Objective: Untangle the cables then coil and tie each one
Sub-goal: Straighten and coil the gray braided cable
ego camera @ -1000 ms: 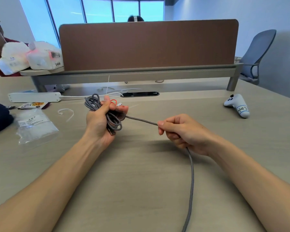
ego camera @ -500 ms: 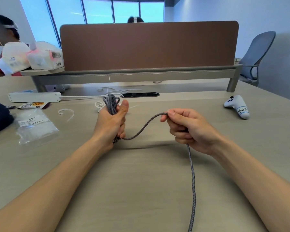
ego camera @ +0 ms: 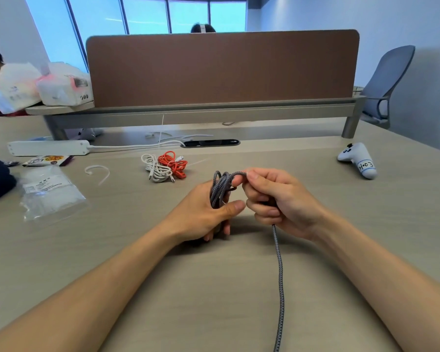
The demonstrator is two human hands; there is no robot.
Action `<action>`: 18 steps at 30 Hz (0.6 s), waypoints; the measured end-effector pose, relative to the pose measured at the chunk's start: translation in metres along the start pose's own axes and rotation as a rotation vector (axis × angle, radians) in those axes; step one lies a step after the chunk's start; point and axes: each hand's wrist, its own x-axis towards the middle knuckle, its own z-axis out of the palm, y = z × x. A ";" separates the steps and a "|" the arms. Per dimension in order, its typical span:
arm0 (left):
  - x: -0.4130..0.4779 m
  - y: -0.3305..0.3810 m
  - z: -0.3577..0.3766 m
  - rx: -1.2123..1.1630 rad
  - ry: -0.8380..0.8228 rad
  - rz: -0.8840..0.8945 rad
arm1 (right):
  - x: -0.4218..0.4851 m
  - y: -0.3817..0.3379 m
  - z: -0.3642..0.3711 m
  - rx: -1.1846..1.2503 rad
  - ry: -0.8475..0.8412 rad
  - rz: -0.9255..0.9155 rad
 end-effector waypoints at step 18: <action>0.004 -0.001 -0.008 -0.480 0.285 -0.104 | 0.002 0.000 0.003 -0.178 0.058 0.145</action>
